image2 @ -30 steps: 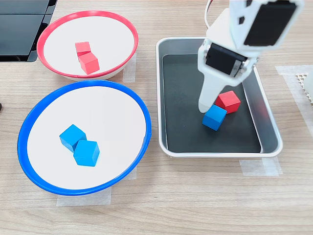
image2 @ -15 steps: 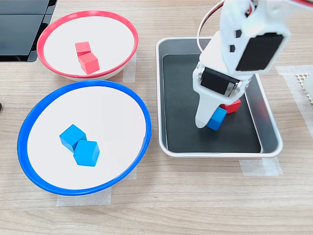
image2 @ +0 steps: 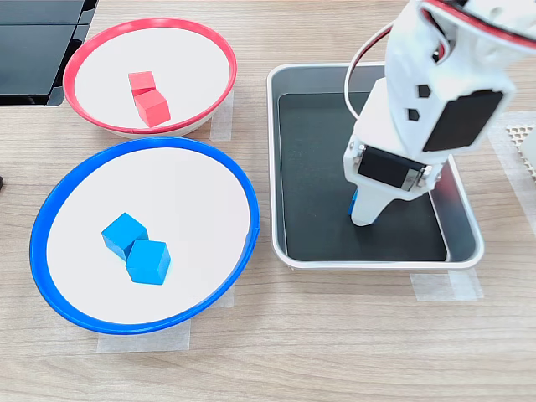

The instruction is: Resolve any anomalies and move all blocks to matching dishes

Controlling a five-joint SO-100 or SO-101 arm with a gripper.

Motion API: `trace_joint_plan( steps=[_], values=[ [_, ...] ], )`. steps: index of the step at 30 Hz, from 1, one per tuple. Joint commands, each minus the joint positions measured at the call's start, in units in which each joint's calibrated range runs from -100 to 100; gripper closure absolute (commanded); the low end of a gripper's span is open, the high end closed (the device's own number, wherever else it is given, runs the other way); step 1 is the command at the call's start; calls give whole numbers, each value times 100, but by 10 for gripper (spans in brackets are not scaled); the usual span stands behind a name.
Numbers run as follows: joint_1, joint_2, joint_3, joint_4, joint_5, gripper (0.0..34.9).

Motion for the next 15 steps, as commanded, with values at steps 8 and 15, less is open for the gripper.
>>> trace_joint_plan(
  steps=[8, 15],
  values=[
    [3, -269, -2756, 865, -947, 347],
    [-35, 1334, -4276, -307, -1832, 347]
  ],
)
